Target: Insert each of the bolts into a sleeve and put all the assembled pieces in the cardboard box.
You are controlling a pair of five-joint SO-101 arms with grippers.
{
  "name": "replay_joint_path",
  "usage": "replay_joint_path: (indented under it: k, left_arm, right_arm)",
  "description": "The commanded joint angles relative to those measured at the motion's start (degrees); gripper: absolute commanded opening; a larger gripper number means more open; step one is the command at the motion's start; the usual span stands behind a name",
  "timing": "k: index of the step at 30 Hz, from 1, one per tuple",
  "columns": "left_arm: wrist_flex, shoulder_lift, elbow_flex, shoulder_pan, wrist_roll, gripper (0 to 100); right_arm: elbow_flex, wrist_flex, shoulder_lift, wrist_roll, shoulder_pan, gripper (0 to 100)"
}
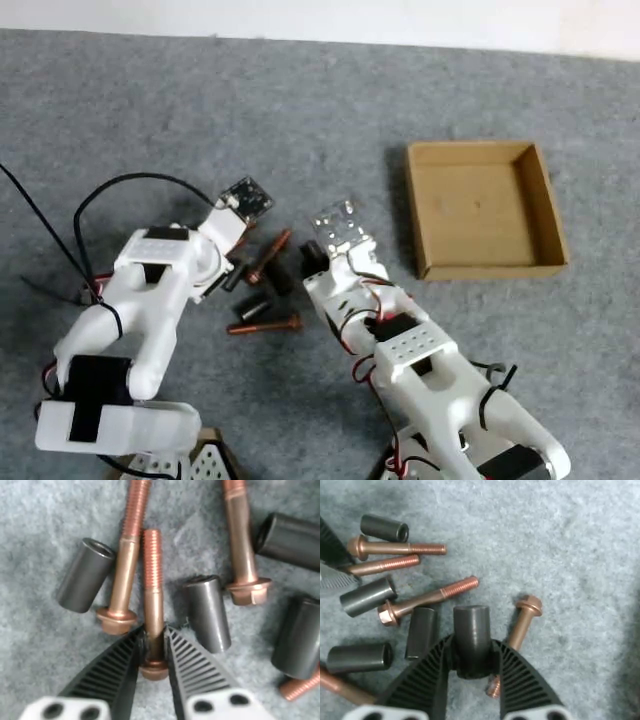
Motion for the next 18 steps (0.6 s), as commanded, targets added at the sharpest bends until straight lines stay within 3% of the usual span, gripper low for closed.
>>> replay_joint_path:
  k: [1,7,18]
  left_arm:
    - [-0.09,-3.65,2.33,0.48,-0.09,2]
    - [-7.47,-14.29,12.09,0.48,0.18,1]
    - [-4.75,-24.75,15.52,0.4,-1.93,1]
  right_arm:
    - [-0.66,-1.8,-0.22,-0.53,0.31,0.4]
    - [-0.66,-1.8,-0.22,-0.53,0.31,0.4]
    - [-0.66,-1.8,-0.22,-0.53,0.31,0.4]
